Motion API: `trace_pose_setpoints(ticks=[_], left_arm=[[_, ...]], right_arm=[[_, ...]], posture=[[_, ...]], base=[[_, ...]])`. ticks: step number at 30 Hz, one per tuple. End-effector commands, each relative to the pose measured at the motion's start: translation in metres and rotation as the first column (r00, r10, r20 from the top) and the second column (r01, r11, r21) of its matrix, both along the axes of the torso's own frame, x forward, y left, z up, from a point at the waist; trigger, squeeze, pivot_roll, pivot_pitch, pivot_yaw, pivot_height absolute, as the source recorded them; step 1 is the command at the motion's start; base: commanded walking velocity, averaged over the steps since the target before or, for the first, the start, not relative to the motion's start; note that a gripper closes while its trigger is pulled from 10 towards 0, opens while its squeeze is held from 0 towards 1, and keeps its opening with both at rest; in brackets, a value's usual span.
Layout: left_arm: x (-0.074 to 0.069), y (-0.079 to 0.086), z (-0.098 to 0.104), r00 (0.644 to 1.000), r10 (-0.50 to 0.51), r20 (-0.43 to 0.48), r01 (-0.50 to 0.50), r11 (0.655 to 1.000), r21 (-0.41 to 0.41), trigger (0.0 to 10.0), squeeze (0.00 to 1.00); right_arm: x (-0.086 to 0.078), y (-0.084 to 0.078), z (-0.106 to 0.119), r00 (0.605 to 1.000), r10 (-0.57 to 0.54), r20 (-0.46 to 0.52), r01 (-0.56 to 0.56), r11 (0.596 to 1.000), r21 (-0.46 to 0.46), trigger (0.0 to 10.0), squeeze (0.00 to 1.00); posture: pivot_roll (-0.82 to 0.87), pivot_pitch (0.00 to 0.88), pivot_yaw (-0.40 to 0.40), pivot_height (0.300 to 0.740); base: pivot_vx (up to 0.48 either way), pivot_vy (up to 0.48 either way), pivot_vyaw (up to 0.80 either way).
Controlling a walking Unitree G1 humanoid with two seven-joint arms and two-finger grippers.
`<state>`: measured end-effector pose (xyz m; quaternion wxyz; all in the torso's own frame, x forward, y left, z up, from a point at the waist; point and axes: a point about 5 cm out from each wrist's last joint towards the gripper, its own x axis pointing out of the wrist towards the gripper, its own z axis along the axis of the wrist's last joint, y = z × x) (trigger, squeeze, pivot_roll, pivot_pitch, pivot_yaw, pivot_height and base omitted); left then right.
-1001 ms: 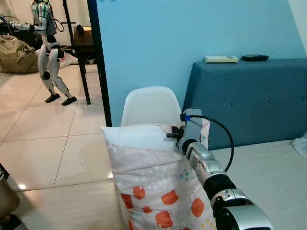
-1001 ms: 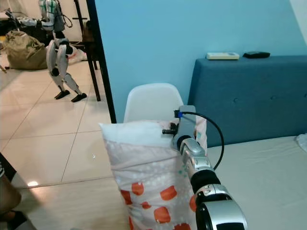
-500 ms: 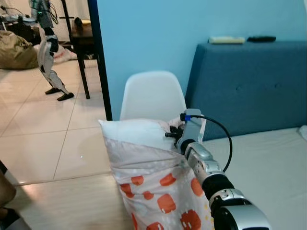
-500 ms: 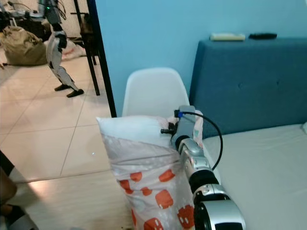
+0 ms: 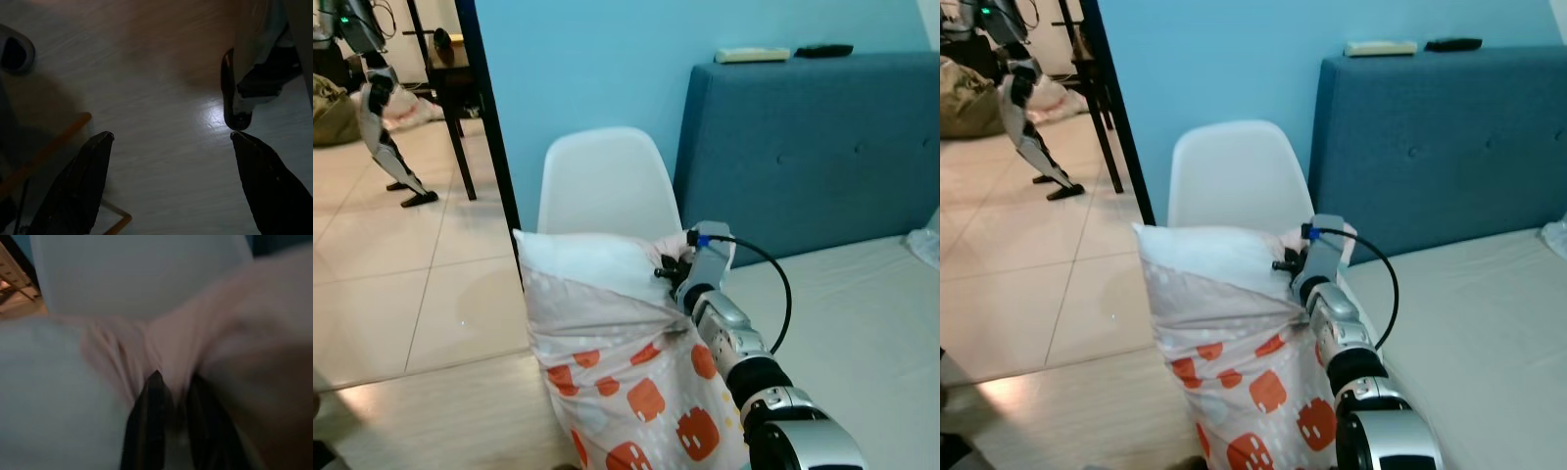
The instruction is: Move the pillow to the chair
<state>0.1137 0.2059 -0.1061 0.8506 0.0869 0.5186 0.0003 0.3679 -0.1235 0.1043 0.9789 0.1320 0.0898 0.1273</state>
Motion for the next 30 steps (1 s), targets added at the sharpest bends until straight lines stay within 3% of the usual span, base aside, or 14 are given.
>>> trace_pose_setpoints(ticks=[1,4,8,10,14,15,16,17,19,20,21,22,28,30], left_arm=[[-0.002,0.004,0.000,1.000,0.000,-0.008,0.000,1.000,0.007,10.0,0.00],[-0.002,0.004,0.000,1.000,0.000,-0.008,0.000,1.000,0.008,10.0,0.00],[-0.002,0.005,0.000,1.000,-0.002,-0.007,0.002,1.000,0.008,10.0,0.00],[-0.002,0.005,0.000,1.000,-0.003,-0.006,0.003,1.000,0.008,10.0,0.00],[-0.002,0.005,0.000,1.000,-0.002,-0.006,0.002,1.000,0.007,10.0,0.00],[-0.002,0.005,0.000,1.000,-0.002,-0.005,0.002,1.000,0.007,10.0,0.00],[-0.002,0.005,0.000,1.000,-0.001,-0.005,0.001,1.000,0.007,10.0,0.00],[-0.002,0.005,0.000,1.000,-0.001,-0.005,0.001,1.000,0.007,10.0,0.00],[-0.003,0.005,0.000,1.000,0.001,-0.007,-0.001,1.000,0.006,10.0,0.00],[-0.003,0.005,0.000,1.000,0.001,-0.007,-0.001,1.000,0.006,10.0,0.00],[-0.005,0.005,0.000,1.000,0.000,-0.011,0.000,1.000,0.006,10.0,0.00],[-0.006,0.006,0.000,1.000,-0.001,-0.013,0.001,1.000,0.007,10.0,0.00],[-0.007,0.007,-0.001,1.000,-0.005,-0.017,0.006,1.000,0.010,10.0,0.00],[-0.006,0.008,0.000,1.000,-0.009,-0.015,0.009,1.000,0.012,10.0,0.00]], right_arm=[[-0.005,0.001,-0.009,0.999,0.001,-0.032,-0.001,1.000,0.019,10.0,1.00],[-0.005,0.001,-0.008,1.000,-0.001,-0.029,0.003,0.999,0.040,10.0,1.00],[-0.004,-0.003,0.001,1.000,0.009,0.025,-0.013,0.986,0.167,10.0,1.00],[-0.004,-0.007,0.003,0.999,0.022,0.042,-0.029,0.982,0.187,10.0,1.00],[-0.007,-0.019,-0.005,1.000,0.025,0.004,-0.026,0.995,0.092,10.0,1.00],[-0.008,-0.023,-0.009,1.000,0.023,-0.018,-0.022,0.998,0.052,10.0,1.00],[-0.011,-0.032,-0.016,0.998,0.014,-0.055,-0.017,0.998,-0.067,10.0,1.00],[-0.011,-0.032,-0.016,0.998,0.014,-0.055,-0.017,0.998,-0.067,10.0,1.00],[-0.017,-0.053,-0.029,0.992,-0.020,-0.123,-0.015,0.961,-0.276,10.0,1.00],[-0.017,-0.053,-0.029,0.992,-0.020,-0.123,-0.015,0.961,-0.276,10.0,1.00],[-0.023,-0.068,-0.035,0.984,-0.030,-0.176,-0.046,0.911,-0.409,10.0,1.00],[-0.024,-0.071,-0.036,0.981,-0.026,-0.190,-0.063,0.894,-0.444,10.0,1.00],[-0.024,-0.072,-0.031,0.984,-0.003,-0.176,-0.081,0.878,-0.472,10.0,1.00],[-0.019,-0.075,-0.024,0.991,-0.059,-0.118,0.000,0.893,-0.449,10.0,1.00]], posture=[[0.12,0.000,-0.029,0.611],[0.12,0.000,-0.029,0.611],[0.12,0.000,-0.027,0.611],[0.12,0.000,-0.027,0.611],[0.12,0.000,-0.028,0.611],[0.12,0.000,-0.028,0.611],[0.12,0.000,-0.031,0.611],[0.12,0.000,-0.031,0.611],[0.12,0.000,-0.031,0.611],[0.12,0.000,-0.031,0.611],[0.12,0.000,-0.031,0.611],[0.12,0.000,-0.029,0.611],[0.11,0.000,-0.024,0.611],[0.12,0.000,-0.022,0.611]], base=[[0.000,0.000,0.00],[0.000,0.000,0.00],[0.000,0.000,0.00],[0.000,0.000,0.00],[0.000,0.000,0.00],[0.000,0.000,0.00],[0.000,0.000,0.00],[0.000,0.000,0.00],[0.000,0.000,0.00],[0.000,0.000,0.00],[0.000,0.000,0.00],[0.000,0.000,0.00],[0.000,0.000,0.00],[0.000,0.000,0.00]])
